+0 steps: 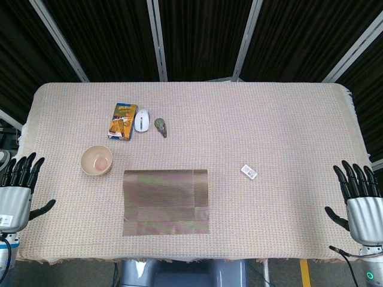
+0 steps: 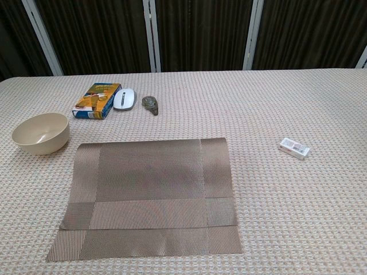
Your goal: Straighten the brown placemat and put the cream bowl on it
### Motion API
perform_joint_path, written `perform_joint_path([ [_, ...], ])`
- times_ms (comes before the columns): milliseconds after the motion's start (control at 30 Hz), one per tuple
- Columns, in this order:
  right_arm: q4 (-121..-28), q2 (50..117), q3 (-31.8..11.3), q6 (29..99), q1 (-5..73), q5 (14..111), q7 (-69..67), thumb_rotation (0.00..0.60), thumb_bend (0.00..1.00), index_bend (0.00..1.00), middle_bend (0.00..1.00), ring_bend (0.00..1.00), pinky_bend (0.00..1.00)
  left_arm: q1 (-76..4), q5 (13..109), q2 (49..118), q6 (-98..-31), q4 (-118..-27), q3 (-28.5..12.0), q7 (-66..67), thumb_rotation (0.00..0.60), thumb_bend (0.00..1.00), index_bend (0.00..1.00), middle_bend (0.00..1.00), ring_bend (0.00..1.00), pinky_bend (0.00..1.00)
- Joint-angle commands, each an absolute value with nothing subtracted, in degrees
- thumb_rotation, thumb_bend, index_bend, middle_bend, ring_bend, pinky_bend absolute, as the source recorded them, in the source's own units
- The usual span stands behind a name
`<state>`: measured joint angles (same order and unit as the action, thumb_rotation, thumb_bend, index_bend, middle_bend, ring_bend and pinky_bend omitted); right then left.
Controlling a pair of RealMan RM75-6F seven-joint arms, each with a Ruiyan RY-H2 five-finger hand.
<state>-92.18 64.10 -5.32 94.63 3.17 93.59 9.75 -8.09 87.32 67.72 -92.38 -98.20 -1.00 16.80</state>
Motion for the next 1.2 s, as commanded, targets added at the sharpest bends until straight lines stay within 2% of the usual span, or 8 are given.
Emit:
perform_joint_path([
  [33, -92.61, 63.79, -5.32, 94.58, 3.1, 93.44, 9.21, 0.6, 0.0, 0.0, 0.0, 0.0, 0.0, -8.03, 87.75, 67.8, -91.91, -98.14, -0.86, 16.52, 0.6, 0.0, 0.0, 0.0, 0.0, 0.0],
  [200, -93.42, 63.12, -5.41, 94.82, 2.99, 93.42, 7.61, 0.6, 0.0, 0.0, 0.0, 0.0, 0.0, -9.24, 91.98, 69.11, -88.06, -96.65, 1.91, 12.92, 0.6, 0.0, 0.0, 0.0, 0.0, 0.0],
  [333, -93.51, 62.84, -5.41, 94.56, 3.12, 93.42, 6.32, 0.6, 0.0, 0.0, 0.0, 0.0, 0.0, -10.83, 95.87, 74.24, -83.02, -91.88, 5.17, 8.88, 0.6, 0.0, 0.02, 0.0, 0.0, 0.0],
  [500, -93.56, 62.35, -5.23, 93.79, 3.36, 93.3, 4.58, 0.6, 0.0, 0.0, 0.0, 0.0, 0.0, -11.19, 96.25, 82.92, -81.22, -83.88, 5.17, 5.16, 0.6, 0.0, 0.21, 0.0, 0.0, 0.0],
  [600, -93.67, 62.1, -5.15, 93.81, 3.38, 93.51, 3.7, 0.6, 0.0, 0.0, 0.0, 0.0, 0.0, -11.63, 95.58, 85.83, -79.43, -80.41, 5.09, 4.49, 0.6, 0.0, 0.26, 0.0, 0.0, 0.0],
  [767, -93.64, 61.6, -5.37, 93.91, 3.32, 93.07, 2.2, 0.6, 0.0, 0.0, 0.0, 0.0, 0.0, -13.17, 95.33, 90.0, -76.02, -75.67, 5.17, 3.56, 0.6, 0.07, 0.3, 0.0, 0.0, 0.0],
  [1100, -93.52, 61.22, -5.6, 93.66, 3.32, 92.33, 1.16, 0.6, 0.0, 0.0, 0.0, 0.0, 0.0, -14.82, 96.21, 93.8, -74.23, -71.4, 5.39, 2.88, 0.6, 0.25, 0.37, 0.0, 0.0, 0.0],
  [1200, -93.48, 61.15, -5.67, 93.6, 3.34, 92.17, 0.95, 0.6, 0.0, 0.0, 0.0, 0.0, 0.0, -14.99, 96.4, 94.23, -74.26, -70.87, 5.48, 2.87, 0.6, 0.26, 0.39, 0.0, 0.0, 0.0],
])
